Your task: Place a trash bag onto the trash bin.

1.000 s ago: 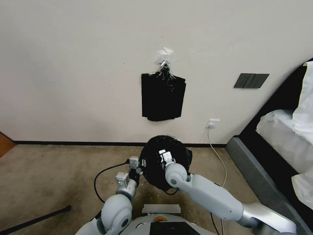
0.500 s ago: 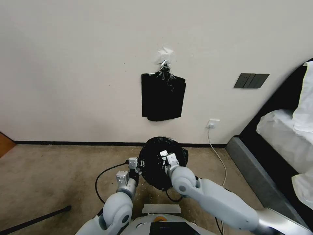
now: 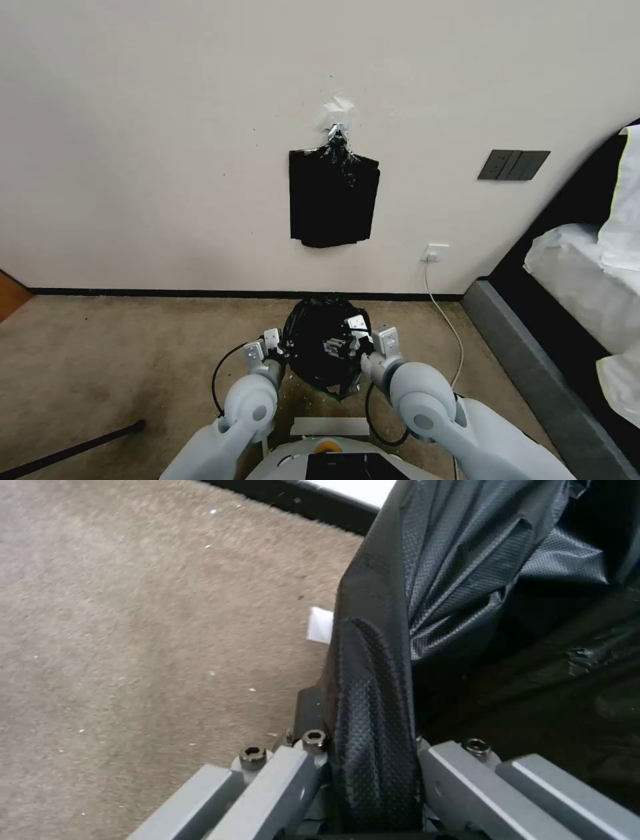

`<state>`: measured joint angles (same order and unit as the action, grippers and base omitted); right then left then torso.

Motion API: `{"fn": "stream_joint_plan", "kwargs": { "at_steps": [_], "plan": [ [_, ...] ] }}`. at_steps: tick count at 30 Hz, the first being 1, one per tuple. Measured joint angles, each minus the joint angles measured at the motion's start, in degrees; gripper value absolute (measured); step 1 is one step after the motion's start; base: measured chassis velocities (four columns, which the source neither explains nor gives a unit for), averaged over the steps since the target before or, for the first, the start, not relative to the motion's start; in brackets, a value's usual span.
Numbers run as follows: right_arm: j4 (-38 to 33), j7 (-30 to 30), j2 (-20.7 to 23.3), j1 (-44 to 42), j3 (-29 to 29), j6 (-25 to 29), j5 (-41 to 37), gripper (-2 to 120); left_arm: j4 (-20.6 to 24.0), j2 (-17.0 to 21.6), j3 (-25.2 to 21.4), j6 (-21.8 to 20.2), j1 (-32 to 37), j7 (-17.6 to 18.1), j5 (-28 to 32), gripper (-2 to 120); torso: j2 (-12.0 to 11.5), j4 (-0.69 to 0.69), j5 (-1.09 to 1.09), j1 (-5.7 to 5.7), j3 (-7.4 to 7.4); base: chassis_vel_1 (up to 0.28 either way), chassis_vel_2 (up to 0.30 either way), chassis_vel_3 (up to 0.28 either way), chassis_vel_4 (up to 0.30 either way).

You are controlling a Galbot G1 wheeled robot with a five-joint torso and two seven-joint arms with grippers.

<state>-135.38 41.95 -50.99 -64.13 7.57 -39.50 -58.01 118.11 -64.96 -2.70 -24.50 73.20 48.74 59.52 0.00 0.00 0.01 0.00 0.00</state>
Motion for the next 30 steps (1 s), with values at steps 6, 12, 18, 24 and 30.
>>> {"fn": "stream_joint_plan", "kwargs": {
  "at_steps": [6, 12, 18, 24, 30],
  "plan": [
    [0.2, -0.1, -0.1, -0.1, -0.1, 0.0, 0.2, 100, -0.6, -0.4, 0.1, -0.7, -0.2, 0.5, 0.4, 1, 0.0, 0.00, 0.00, 0.00, 0.00, 0.000, 0.000, 0.000, 0.000],
    [0.7, -0.2, -0.1, -0.1, -0.2, -0.1, 0.6, 100, -0.8, -0.3, 0.1, -2.1, -0.1, 1.0, 0.5, 1, 0.0, 0.00, 0.00, 0.00, 0.00, 0.000, 0.000, 0.000, 0.000],
    [0.6, -0.2, -0.1, -1.1, -1.2, -0.1, 0.7, 100, -1.0, -0.2, -0.1, -3.3, -0.2, 0.9, 0.9, 16, 0.0, 0.00, -0.01, 0.00, 0.00, 0.000, 0.000, 0.000, 0.000],
    [0.0, -1.4, -0.1, -3.7, -5.0, 0.3, 1.3, 100, 0.4, 0.6, -0.8, -3.4, 0.6, -2.8, -1.2, 40, 0.0, 0.00, -0.01, 0.00, 0.00, 0.000, 0.000, 0.000, 0.000],
    [1.0, -6.9, -1.2, -8.1, -9.2, 3.7, 9.0, 100, 3.6, 2.6, -2.2, -0.7, 2.6, -8.8, -8.2, 59, 0.0, 0.00, -0.01, 0.00, 0.00, 0.000, 0.000, 0.000, 0.000]
  ]
}}
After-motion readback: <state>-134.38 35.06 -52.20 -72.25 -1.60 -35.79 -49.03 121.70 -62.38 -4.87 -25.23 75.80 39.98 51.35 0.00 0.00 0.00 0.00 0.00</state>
